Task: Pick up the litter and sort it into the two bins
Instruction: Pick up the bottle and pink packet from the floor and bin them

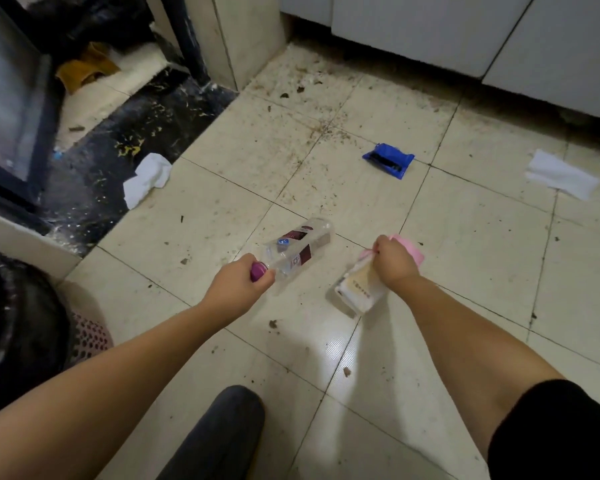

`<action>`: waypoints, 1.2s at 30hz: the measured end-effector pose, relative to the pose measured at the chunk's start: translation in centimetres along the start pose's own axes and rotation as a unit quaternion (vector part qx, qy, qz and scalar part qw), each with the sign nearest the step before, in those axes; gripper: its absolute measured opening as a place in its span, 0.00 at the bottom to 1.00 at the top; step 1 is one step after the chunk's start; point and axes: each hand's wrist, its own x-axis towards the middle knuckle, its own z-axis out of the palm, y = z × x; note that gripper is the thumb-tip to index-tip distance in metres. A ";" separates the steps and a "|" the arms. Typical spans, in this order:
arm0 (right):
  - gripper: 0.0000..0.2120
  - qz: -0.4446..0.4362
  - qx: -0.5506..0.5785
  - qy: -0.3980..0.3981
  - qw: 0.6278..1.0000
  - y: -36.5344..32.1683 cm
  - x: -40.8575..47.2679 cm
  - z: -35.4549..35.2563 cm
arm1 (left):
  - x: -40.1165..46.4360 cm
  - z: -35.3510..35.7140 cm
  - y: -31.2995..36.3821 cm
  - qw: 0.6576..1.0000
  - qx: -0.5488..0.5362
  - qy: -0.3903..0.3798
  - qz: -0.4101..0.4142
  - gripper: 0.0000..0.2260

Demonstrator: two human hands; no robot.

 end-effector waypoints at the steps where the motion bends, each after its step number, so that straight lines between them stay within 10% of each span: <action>1: 0.09 -0.058 -0.031 0.000 0.998 -1.4 -0.6 -0.3 | -0.7 -1.2 0.1 1.000 -0.007 0.015 -0.003 0.14; 21: 0.07 -0.549 -0.050 -0.067 0.832 -39.0 -30.5 7.0 | -35.5 -29.5 -19.0 0.869 -0.122 0.435 -0.201 0.15; 36: 0.14 -0.408 -0.230 -0.180 0.865 -39.3 -31.4 28.2 | -36.8 -24.2 -38.0 0.918 -0.005 0.095 -0.385 0.19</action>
